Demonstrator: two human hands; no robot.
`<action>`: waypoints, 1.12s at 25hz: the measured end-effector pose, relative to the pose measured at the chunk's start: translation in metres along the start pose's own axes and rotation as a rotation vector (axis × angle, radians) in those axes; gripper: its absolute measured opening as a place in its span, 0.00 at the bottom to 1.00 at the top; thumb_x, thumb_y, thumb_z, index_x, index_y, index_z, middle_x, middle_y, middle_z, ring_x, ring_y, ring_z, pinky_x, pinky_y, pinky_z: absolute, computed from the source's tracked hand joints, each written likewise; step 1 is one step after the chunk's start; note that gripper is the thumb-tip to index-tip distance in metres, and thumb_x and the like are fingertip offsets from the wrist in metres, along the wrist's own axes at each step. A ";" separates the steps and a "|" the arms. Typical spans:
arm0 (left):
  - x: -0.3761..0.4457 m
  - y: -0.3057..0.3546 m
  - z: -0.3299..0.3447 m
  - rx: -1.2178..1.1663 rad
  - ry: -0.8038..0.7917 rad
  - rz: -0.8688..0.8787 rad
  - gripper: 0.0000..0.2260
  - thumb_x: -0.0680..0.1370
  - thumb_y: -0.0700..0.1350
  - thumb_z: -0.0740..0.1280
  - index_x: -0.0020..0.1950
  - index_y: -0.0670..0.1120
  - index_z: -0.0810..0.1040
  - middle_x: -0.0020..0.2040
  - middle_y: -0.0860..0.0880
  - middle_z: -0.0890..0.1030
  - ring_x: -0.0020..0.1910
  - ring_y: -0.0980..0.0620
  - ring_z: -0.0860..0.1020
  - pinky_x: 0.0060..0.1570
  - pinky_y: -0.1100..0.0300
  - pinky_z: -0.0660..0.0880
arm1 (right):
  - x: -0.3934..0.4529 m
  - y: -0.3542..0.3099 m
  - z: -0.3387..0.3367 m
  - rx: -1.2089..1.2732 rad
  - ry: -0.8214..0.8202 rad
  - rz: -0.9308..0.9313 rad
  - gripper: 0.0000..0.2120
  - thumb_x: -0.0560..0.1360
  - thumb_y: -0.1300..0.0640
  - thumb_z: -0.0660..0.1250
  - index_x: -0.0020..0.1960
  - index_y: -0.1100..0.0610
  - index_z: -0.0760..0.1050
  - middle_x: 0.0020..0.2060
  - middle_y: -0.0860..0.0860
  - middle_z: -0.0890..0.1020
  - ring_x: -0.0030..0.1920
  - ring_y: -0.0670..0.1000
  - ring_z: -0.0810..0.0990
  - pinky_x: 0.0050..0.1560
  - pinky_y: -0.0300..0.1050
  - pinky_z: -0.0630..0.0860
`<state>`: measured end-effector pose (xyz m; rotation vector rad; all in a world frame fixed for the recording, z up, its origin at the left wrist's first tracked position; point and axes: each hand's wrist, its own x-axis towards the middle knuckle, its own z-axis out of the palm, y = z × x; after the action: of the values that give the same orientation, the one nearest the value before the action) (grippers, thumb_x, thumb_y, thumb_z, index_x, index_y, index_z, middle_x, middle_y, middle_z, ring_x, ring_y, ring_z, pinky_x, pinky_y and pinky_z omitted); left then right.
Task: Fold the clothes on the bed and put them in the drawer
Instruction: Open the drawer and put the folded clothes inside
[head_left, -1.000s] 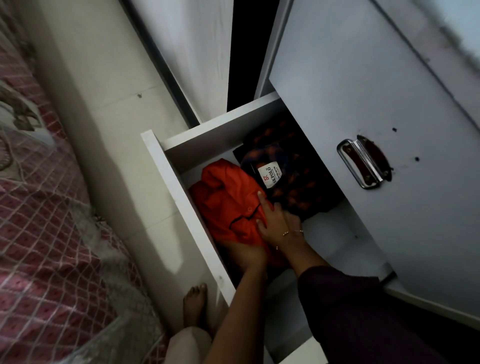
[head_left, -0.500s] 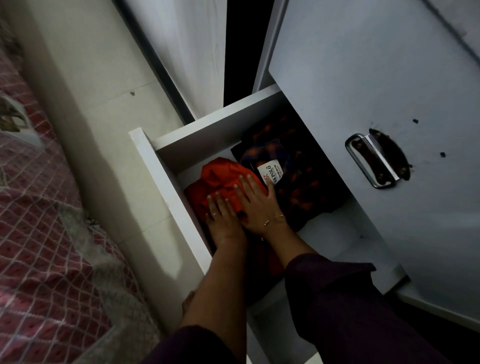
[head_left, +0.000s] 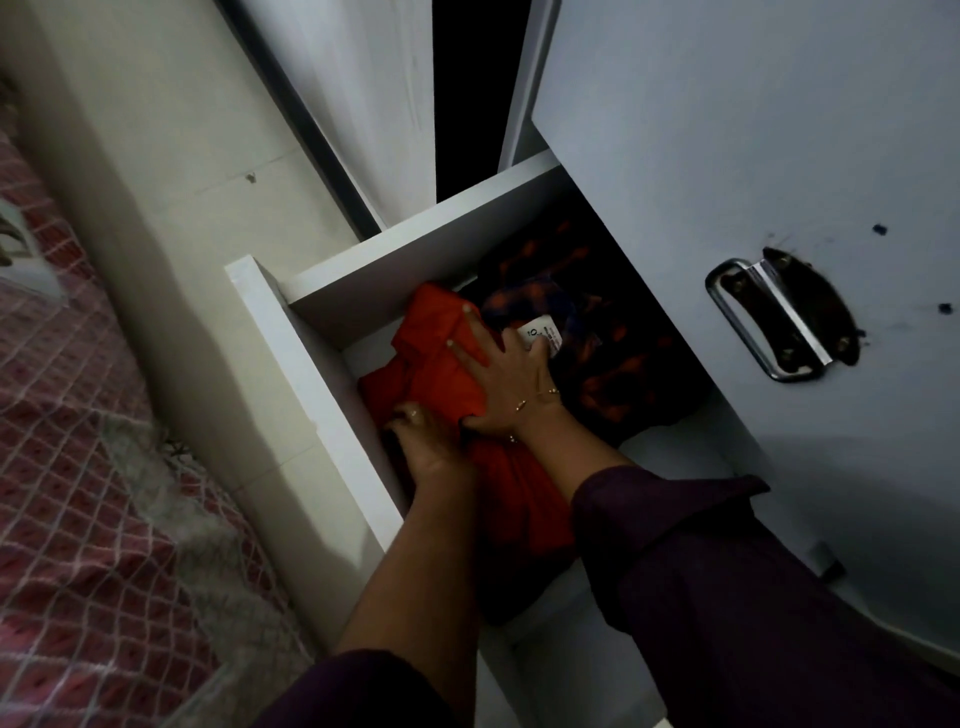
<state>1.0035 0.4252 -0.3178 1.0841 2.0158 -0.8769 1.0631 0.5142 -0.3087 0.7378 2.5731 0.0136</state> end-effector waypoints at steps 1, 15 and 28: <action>-0.003 -0.002 -0.001 0.028 0.014 0.009 0.32 0.82 0.57 0.51 0.77 0.39 0.43 0.76 0.36 0.42 0.75 0.34 0.45 0.68 0.40 0.57 | 0.003 -0.001 0.000 -0.061 -0.012 0.022 0.47 0.68 0.29 0.59 0.76 0.46 0.41 0.75 0.54 0.35 0.66 0.58 0.60 0.60 0.56 0.63; -0.043 -0.020 -0.037 0.040 0.392 0.166 0.27 0.82 0.51 0.52 0.76 0.39 0.51 0.76 0.36 0.50 0.75 0.36 0.45 0.72 0.43 0.43 | -0.030 -0.025 0.006 0.247 0.188 0.207 0.28 0.70 0.48 0.66 0.68 0.56 0.70 0.70 0.56 0.69 0.65 0.56 0.73 0.58 0.54 0.73; -0.130 -0.168 0.056 0.053 0.995 0.559 0.38 0.58 0.42 0.78 0.66 0.38 0.71 0.67 0.38 0.69 0.66 0.42 0.67 0.59 0.41 0.66 | -0.138 -0.160 -0.079 0.531 0.401 0.392 0.32 0.61 0.59 0.77 0.64 0.63 0.74 0.63 0.60 0.76 0.62 0.57 0.77 0.52 0.56 0.79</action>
<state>0.9253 0.2543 -0.2037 2.2699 2.1745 -0.0537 1.0522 0.3173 -0.2001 1.5671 2.7776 -0.4556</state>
